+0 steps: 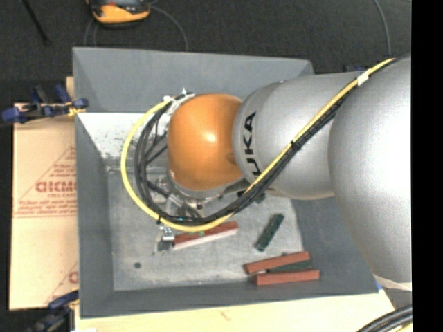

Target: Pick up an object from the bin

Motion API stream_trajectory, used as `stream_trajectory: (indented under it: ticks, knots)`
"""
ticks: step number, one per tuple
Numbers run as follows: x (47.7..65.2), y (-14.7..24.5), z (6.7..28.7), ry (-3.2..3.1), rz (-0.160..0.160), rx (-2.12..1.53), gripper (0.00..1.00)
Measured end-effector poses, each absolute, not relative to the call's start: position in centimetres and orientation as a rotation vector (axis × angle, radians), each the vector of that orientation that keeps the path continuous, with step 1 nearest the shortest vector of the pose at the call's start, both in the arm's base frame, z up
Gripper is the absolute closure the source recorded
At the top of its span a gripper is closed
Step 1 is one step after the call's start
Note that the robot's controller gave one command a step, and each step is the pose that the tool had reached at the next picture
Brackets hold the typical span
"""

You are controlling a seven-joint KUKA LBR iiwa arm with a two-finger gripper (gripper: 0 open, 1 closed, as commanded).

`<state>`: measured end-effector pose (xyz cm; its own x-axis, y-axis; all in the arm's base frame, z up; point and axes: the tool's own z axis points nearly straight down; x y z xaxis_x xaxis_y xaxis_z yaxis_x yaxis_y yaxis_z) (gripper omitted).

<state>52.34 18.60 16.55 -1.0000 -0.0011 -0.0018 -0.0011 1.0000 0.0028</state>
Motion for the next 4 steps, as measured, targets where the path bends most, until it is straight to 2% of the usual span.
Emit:
stream_trajectory:
  ticks: [1, 2, 3, 4]
  knots:
    - [52.0, 14.0, 13.6, 3.135, 0.001, -0.105, 0.00]
    - [56.9, 10.7, 12.9, 3.140, 0.002, -0.015, 0.00]
    - [50.9, 9.6, 8.0, 3.126, 0.005, -0.097, 1.00]
    - [50.9, 9.6, 8.0, 3.126, 0.006, -0.097, 1.00]
